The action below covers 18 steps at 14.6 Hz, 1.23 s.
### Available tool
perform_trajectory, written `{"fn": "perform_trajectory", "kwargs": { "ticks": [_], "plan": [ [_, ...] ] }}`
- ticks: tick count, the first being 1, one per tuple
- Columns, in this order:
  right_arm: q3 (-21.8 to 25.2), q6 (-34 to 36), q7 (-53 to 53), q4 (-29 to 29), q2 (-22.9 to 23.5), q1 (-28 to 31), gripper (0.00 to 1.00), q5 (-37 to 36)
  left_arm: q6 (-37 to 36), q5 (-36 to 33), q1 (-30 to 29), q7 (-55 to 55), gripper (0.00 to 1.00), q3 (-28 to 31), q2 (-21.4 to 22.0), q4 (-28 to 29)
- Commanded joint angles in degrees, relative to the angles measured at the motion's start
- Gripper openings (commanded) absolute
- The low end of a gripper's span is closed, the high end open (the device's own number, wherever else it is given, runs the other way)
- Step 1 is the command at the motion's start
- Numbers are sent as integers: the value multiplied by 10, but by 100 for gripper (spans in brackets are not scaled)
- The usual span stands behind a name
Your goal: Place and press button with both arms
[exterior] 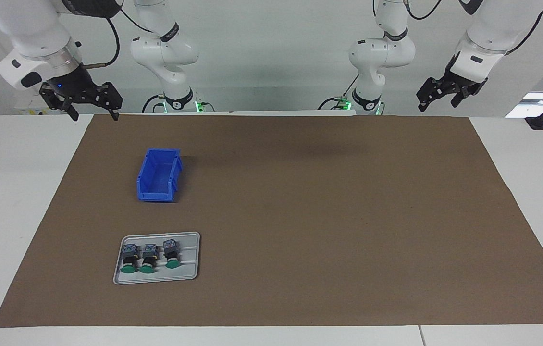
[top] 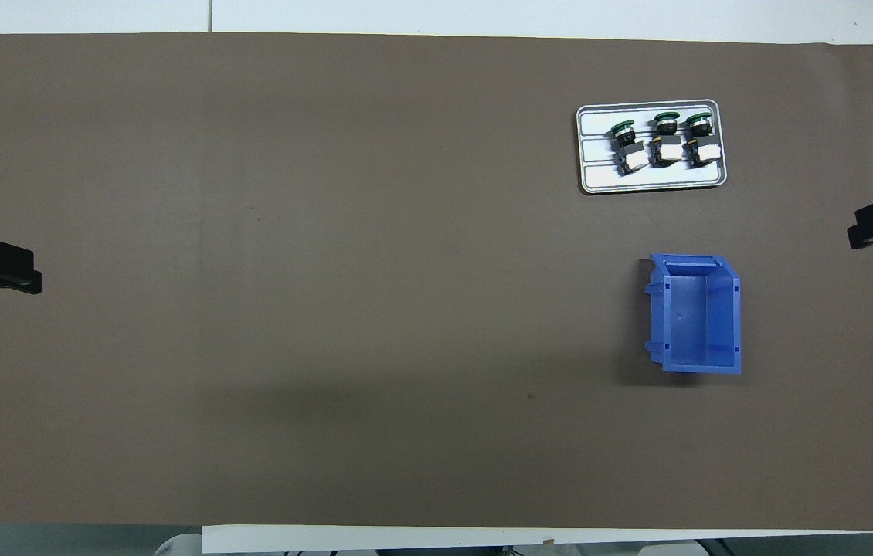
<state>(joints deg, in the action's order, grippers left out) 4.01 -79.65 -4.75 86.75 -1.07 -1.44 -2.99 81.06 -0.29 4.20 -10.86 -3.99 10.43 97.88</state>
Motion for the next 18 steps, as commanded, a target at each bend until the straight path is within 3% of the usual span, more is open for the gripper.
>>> {"fn": "perform_trajectory", "kwargs": {
  "ticks": [1,4,6,12,16,18],
  "plan": [
    [-2,-8,-4,17,-15,2,100,11,-10,-2,-6,7,100,-3,7,0],
    [-1,2,-9,18,-16,9,100,25,-9,-2,1,7,100,-8,12,0],
    [-3,-29,-5,18,-9,0,100,46,-9,-2,-1,7,100,-7,16,0],
    [-6,-219,-1,0,138,-80,100,48,-9,-2,0,3,100,-8,24,-1],
    [-9,-341,-13,7,224,-80,99,51,-6,-2,-3,2,100,-7,36,-1],
    [-9,-370,-40,7,262,-77,94,58,0,-3,-5,9,100,-3,37,1]
  ]
}}
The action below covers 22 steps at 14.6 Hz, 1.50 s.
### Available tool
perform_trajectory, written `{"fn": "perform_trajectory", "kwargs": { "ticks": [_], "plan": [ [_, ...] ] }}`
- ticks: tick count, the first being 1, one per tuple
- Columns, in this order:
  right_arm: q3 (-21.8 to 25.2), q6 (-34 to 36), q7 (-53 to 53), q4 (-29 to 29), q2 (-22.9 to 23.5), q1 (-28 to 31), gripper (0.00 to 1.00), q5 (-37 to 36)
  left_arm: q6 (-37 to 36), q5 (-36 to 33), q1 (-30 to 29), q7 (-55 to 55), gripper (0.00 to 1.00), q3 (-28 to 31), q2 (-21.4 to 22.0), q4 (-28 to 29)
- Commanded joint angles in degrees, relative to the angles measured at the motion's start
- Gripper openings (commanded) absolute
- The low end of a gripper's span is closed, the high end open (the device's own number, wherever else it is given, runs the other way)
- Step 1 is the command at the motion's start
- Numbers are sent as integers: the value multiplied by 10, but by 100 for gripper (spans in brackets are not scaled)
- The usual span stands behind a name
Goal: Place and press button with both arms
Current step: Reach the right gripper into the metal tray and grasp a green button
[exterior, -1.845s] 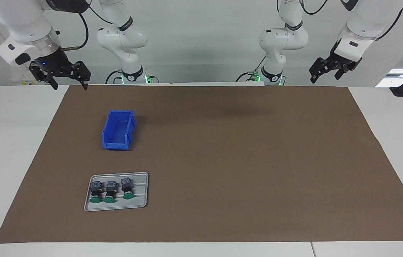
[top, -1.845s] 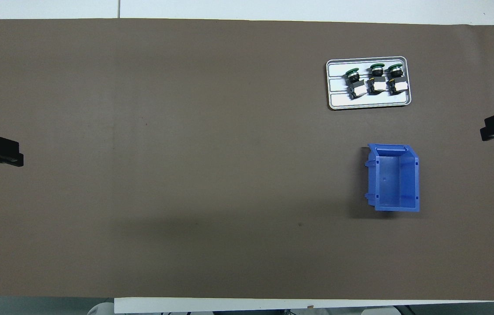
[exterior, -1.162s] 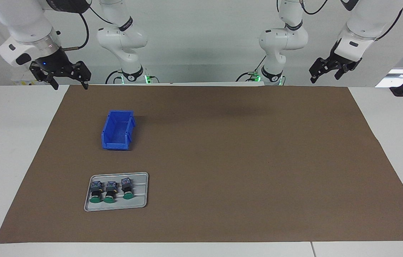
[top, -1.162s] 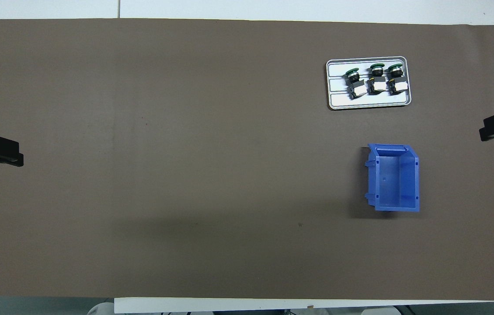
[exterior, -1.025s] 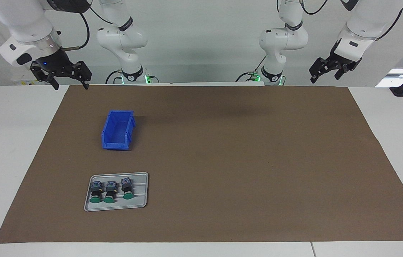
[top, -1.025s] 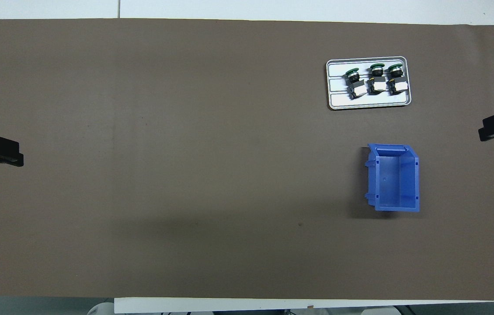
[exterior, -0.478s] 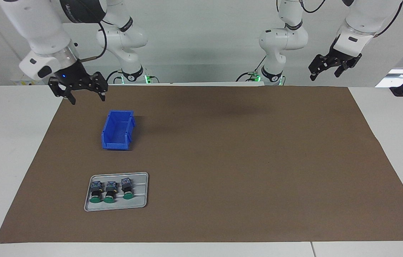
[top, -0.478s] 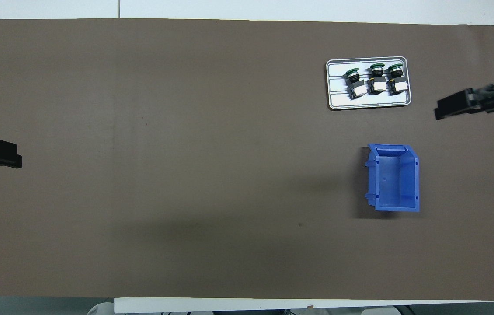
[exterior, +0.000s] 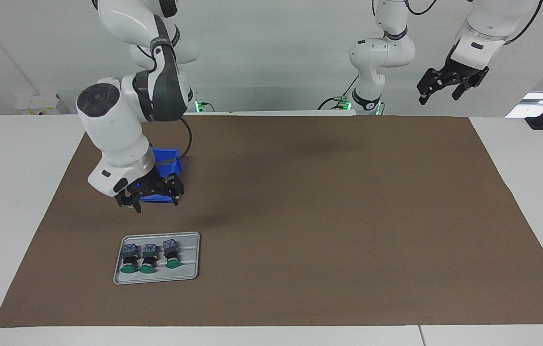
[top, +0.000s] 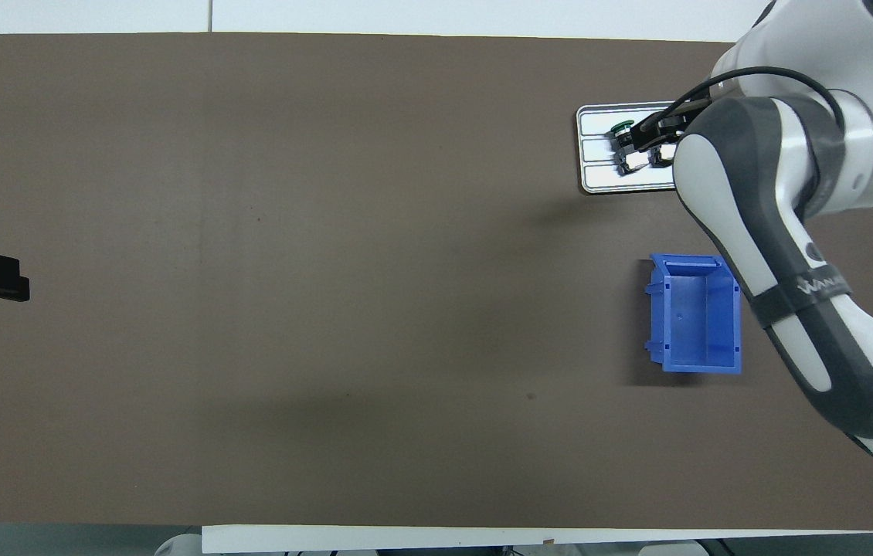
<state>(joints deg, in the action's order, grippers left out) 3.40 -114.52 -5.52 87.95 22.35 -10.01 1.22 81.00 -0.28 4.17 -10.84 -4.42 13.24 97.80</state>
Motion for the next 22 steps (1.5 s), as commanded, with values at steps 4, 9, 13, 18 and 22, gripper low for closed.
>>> {"fn": "perform_trajectory", "kwargs": {
  "ticks": [4,9,13,18,22],
  "plan": [
    [-3,-97,-72,23,69,9,88,23,14,-3,-14,26,100,3,9,5],
    [-3,-147,-72,36,94,10,88,23,8,-6,-21,27,100,2,-15,-7],
    [-3,-170,-72,64,91,8,86,22,16,-6,-16,0,100,1,-9,9],
    [-3,-186,-72,85,86,8,74,22,24,-6,-19,-1,100,1,-8,15],
    [-3,-162,-74,79,84,10,12,17,5,-6,-14,-1,100,-1,-6,16]
  ]
}}
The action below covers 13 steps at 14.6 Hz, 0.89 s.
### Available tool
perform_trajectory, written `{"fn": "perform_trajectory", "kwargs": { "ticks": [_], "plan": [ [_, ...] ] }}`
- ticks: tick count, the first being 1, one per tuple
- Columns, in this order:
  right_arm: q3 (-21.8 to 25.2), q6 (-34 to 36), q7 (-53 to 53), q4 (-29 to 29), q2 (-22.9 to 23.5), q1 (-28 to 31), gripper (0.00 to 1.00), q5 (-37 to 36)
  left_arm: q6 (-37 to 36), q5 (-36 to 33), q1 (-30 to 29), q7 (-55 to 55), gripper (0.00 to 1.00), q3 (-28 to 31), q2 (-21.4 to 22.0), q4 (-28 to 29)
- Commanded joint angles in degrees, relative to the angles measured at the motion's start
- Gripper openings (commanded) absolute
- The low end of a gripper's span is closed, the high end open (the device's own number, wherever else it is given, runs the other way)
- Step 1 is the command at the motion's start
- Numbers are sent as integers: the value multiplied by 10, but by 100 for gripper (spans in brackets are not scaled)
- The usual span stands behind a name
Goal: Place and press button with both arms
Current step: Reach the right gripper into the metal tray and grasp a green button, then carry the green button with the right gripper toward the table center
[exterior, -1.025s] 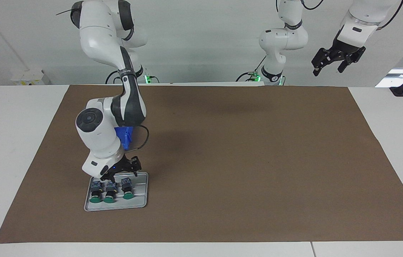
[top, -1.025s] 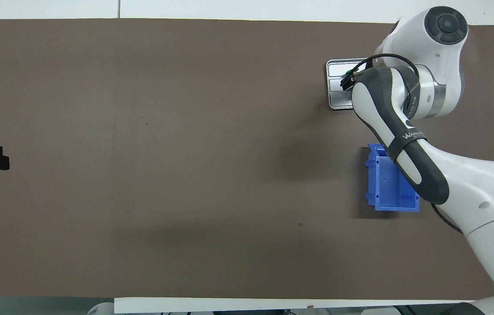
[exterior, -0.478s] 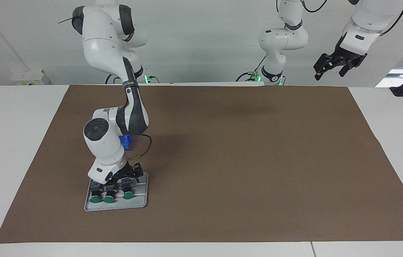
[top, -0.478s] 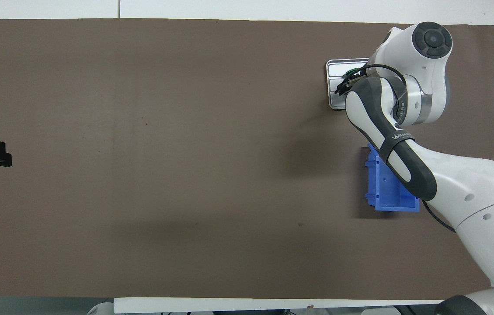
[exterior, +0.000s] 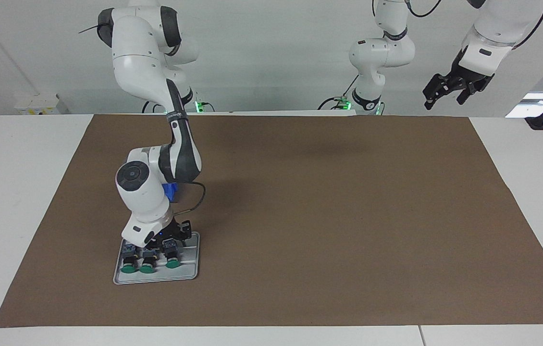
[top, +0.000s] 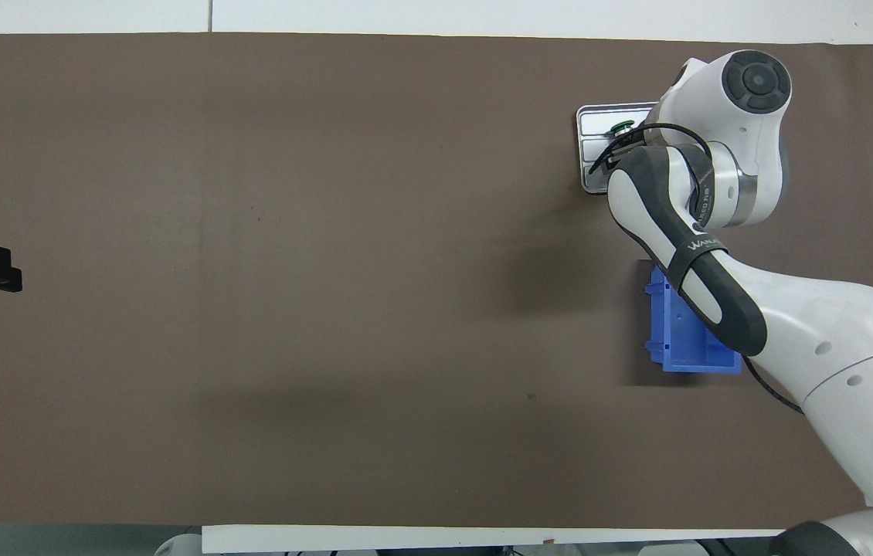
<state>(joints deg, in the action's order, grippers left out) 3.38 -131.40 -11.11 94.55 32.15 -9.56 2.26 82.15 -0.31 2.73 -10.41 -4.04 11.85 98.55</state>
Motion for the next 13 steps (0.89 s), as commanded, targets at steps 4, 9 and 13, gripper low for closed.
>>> {"fn": "perform_trajectory", "kwargs": {
  "ticks": [4,9,13],
  "plan": [
    [-3,105,28,-66,-15,-3,0,12,-23,0,1,-5,100,-8,-6,-7],
    [-4,210,293,-101,-52,-92,0,12,-72,0,1,-5,100,-6,-24,-35],
    [-4,202,601,-95,-58,-193,0,12,-82,-7,-4,-8,100,-8,-35,-42]
  ]
}}
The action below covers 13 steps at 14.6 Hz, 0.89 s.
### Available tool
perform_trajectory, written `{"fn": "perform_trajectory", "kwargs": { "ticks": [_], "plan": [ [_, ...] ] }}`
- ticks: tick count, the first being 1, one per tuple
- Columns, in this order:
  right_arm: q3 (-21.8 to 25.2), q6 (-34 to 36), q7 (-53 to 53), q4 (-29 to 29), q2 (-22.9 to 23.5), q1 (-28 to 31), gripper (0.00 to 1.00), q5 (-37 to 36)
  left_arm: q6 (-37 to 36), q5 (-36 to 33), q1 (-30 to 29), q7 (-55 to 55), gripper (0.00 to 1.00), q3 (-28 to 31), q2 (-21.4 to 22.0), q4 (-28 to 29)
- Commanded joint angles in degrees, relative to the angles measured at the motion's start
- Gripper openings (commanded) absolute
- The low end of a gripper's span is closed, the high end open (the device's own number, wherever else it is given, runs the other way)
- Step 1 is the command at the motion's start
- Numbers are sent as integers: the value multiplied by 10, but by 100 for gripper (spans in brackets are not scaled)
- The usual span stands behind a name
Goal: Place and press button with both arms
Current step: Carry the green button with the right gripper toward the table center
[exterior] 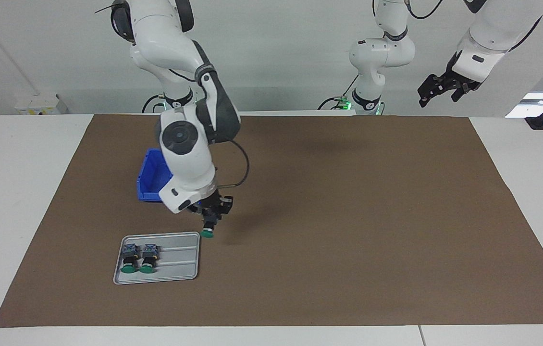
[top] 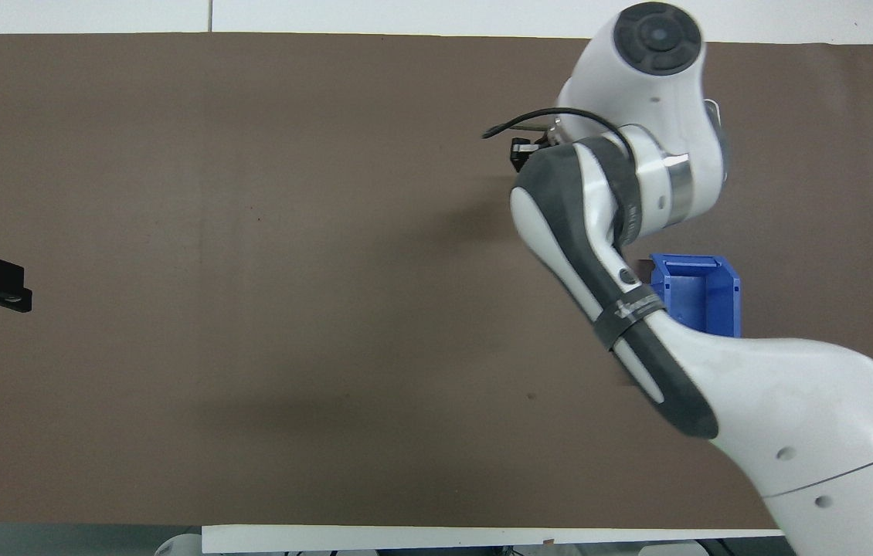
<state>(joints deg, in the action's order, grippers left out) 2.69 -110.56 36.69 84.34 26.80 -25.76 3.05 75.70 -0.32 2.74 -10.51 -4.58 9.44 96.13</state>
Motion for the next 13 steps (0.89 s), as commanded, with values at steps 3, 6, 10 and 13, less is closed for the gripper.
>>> {"fn": "perform_trajectory", "kwargs": {
  "ticks": [3,6,10,13],
  "plan": [
    [3,-25,265,24,-10,-75,0,5,-25,-6,1,-9,100,-2,-11,-20],
    [-8,-63,394,54,-19,-94,0,6,-14,-2,-7,-8,100,0,-11,-21],
    [-18,-136,571,86,-10,-127,0,6,0,-1,-6,-8,100,1,-7,-12],
    [-18,-134,648,96,14,-150,2,6,-6,-2,-5,-10,100,2,-6,-10]
  ]
}}
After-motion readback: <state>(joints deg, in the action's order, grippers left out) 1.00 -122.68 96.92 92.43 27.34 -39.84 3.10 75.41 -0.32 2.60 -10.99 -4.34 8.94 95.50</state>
